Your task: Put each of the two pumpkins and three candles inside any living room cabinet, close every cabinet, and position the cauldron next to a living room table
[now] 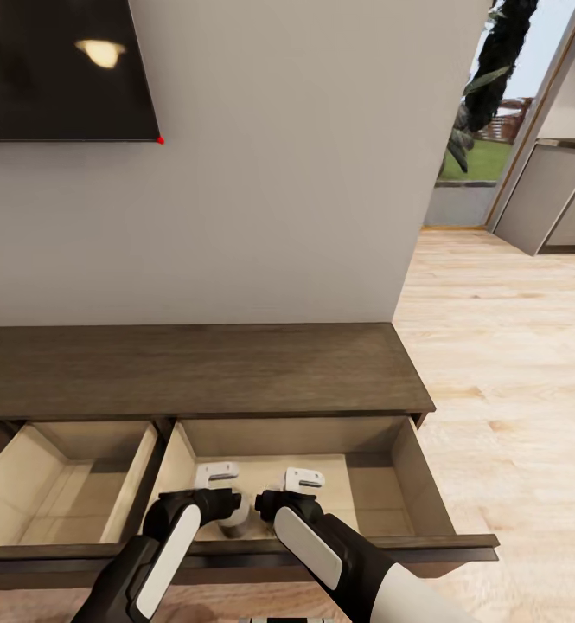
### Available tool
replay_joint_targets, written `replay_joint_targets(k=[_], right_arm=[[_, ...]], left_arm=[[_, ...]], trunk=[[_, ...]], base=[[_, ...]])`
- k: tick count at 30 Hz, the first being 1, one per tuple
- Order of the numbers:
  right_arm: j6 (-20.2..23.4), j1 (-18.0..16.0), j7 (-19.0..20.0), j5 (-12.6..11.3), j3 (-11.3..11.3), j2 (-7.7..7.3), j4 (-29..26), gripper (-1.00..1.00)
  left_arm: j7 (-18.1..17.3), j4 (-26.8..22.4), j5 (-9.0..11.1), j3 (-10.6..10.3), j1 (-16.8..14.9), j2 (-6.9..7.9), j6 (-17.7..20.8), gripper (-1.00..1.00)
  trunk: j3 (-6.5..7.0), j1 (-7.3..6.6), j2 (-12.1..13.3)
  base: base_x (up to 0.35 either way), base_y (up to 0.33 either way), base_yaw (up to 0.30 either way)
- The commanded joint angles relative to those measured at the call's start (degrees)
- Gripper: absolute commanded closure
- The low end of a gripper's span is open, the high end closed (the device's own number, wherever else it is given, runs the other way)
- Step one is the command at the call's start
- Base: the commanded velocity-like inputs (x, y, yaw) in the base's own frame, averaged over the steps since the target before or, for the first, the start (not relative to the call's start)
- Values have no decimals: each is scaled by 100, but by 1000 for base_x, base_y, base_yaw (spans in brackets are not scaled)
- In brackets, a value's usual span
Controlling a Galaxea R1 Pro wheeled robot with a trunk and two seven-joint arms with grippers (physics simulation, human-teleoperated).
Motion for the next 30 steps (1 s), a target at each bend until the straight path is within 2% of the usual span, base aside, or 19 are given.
replay_joint_targets(k=[1,30], right_arm=[[23,-6,-36,-18,7,0,-5,-100],[29,-6,-40,-18,5,0,-5,-100]], left_arm=[[57,-38,62,-4,-3,1,15,-100],[57,-84,73,18,-11,-5,43,-100]], trunk=[[-5,-1,-2],[498,-616,1121]], base=[[0,0,0],[-13,0,0]])
